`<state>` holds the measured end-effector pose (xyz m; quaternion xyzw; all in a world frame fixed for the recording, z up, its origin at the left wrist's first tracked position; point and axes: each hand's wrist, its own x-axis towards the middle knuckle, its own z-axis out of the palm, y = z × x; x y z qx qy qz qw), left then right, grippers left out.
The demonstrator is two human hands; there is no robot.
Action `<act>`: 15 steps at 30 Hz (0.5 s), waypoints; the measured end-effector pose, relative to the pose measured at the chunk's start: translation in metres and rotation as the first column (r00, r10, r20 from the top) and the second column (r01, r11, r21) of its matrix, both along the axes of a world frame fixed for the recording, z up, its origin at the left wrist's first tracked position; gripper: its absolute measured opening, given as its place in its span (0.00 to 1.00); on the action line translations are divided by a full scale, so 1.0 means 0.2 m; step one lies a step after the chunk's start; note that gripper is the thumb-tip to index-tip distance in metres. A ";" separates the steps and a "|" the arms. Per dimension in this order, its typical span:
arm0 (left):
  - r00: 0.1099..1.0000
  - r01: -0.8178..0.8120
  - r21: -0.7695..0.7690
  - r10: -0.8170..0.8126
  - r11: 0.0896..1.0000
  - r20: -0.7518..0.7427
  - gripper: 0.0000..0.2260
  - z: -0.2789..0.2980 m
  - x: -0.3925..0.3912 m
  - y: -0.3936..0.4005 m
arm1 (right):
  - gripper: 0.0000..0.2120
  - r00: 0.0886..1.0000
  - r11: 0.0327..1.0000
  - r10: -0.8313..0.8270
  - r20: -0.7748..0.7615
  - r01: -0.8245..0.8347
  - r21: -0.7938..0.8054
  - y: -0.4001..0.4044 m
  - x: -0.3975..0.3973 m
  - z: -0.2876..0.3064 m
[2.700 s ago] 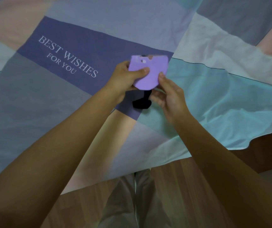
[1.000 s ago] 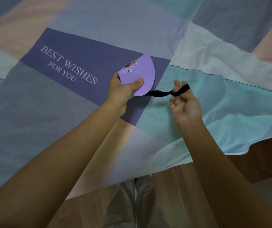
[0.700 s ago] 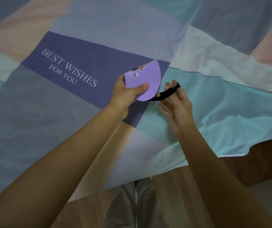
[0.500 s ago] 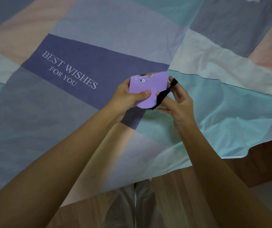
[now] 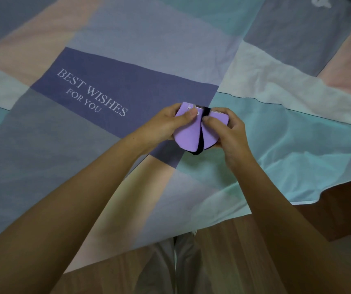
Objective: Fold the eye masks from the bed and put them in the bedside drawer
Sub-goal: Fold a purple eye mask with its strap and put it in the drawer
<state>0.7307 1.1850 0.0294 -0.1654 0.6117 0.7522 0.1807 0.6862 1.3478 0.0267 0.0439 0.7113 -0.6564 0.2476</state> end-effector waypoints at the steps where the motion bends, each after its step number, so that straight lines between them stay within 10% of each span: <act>1: 1.000 0.000 -0.008 0.000 1.000 0.001 0.11 0.01 0.00 0.01 | 0.14 1.000 1.000 -0.008 -0.004 0.008 0.018 0.00 0.00 0.00; 5: 0.999 0.019 -0.080 -0.021 0.997 -0.024 0.22 0.01 0.01 0.02 | 0.11 0.999 0.999 -0.009 -0.037 0.010 0.051 -0.01 -0.01 0.01; 15: 0.995 -0.100 -0.109 0.101 0.989 -0.003 0.12 -0.02 0.03 0.02 | 0.16 0.999 0.996 -0.004 -0.048 -0.001 -0.091 -0.01 0.00 0.02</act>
